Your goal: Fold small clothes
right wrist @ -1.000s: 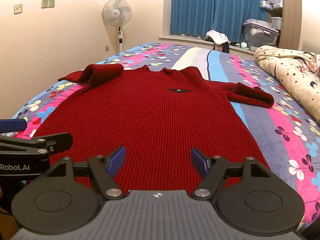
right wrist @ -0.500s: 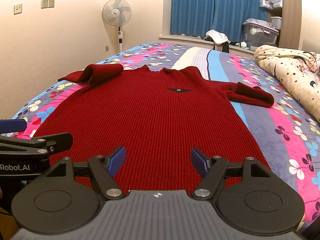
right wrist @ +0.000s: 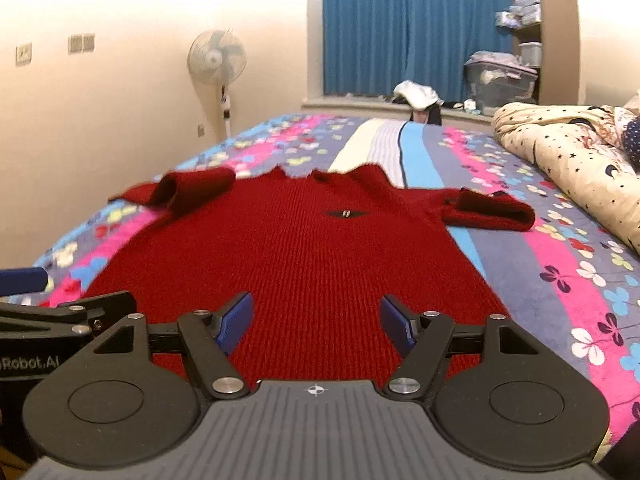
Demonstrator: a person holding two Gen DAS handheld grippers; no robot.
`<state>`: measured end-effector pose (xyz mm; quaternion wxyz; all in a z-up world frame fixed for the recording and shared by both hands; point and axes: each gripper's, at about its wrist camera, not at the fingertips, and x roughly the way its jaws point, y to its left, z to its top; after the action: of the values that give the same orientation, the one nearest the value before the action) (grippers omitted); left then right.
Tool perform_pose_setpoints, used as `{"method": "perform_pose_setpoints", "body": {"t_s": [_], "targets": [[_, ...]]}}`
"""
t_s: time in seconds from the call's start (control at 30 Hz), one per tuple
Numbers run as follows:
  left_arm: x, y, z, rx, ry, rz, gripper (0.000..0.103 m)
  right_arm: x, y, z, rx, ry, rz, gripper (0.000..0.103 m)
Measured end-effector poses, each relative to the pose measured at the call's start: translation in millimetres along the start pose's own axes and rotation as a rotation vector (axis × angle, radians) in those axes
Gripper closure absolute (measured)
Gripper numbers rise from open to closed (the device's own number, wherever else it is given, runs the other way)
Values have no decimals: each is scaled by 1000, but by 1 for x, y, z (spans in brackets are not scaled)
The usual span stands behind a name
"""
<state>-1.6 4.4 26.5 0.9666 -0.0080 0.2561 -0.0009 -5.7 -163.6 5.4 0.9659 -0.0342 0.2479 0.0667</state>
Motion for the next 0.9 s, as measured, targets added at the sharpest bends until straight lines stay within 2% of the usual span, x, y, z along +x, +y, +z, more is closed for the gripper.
{"method": "perform_pose_setpoints", "body": {"t_s": [0.03,0.1,0.17,0.27,0.37,0.57,0.8,0.9], "targets": [[-1,2,7,4,-15,-9,19,-1,-1,2,11,-13,-2,31],[0,5,23,8,-21,-55,33,-4,-4,6,36,-38,-2,34],[2,9,43,12,-33,-91,41,-5,-7,9,58,-67,-3,38],[7,11,72,53,-95,-116,47,-5,-13,15,97,-81,2,48],[18,9,98,97,-126,-128,48,-7,-25,23,153,-123,5,55],[63,5,130,181,-86,-124,47,-2,-53,50,201,-148,-30,58],[126,32,141,116,-36,-105,47,21,-84,88,118,-194,-45,60],[157,44,148,93,-1,-129,47,37,-95,103,103,-201,-52,60]]}}
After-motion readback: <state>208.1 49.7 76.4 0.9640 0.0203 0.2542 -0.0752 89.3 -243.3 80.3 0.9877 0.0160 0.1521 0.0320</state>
